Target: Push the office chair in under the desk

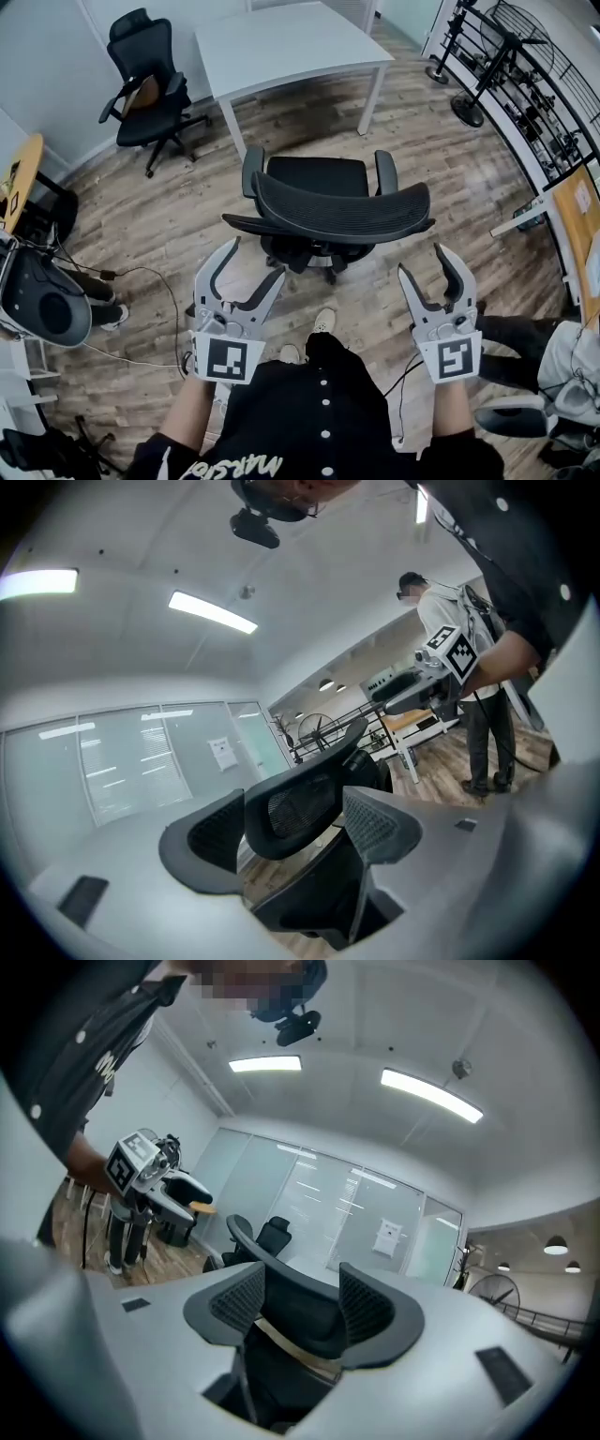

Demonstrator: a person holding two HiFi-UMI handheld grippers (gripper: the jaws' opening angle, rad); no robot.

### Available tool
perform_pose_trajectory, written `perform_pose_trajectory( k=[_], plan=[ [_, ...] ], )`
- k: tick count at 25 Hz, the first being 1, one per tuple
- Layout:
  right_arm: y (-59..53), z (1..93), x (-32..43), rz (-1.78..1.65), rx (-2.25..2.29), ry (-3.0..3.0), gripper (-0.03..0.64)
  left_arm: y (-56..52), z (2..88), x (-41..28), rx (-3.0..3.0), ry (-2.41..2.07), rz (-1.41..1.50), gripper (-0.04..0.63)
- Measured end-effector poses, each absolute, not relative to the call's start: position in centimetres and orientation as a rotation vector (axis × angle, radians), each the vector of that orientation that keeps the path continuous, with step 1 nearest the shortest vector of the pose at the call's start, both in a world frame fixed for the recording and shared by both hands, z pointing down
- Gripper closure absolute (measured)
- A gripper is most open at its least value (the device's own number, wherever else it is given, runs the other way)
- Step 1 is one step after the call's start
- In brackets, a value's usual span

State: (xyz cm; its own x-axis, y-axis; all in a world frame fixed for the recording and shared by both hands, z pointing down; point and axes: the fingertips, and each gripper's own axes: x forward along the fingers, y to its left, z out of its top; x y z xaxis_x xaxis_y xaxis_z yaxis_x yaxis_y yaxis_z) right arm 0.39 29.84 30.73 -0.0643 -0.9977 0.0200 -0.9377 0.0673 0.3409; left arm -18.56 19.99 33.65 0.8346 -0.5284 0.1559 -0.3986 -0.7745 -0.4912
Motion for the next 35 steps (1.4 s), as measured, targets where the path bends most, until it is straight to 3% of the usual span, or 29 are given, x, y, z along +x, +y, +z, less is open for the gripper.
perform_pose_trajectory(
  k=[18,21,35],
  plan=[
    [24.0,34.8,0.9,-0.724,1.301,-1.722,0.386,16.2,34.5,-11.8,-2.133,0.406,-0.609,0.272],
    [23.1,35.0,0.9,-0.738,1.279,-1.713,0.428,15.8,34.0,-11.4,-2.158,0.415,-0.572,0.354],
    [22.8,34.8,1.1,-0.679,1.301,-1.783,0.408,15.3,34.0,-11.0,-2.151,0.408,-0.567,0.364]
  ],
)
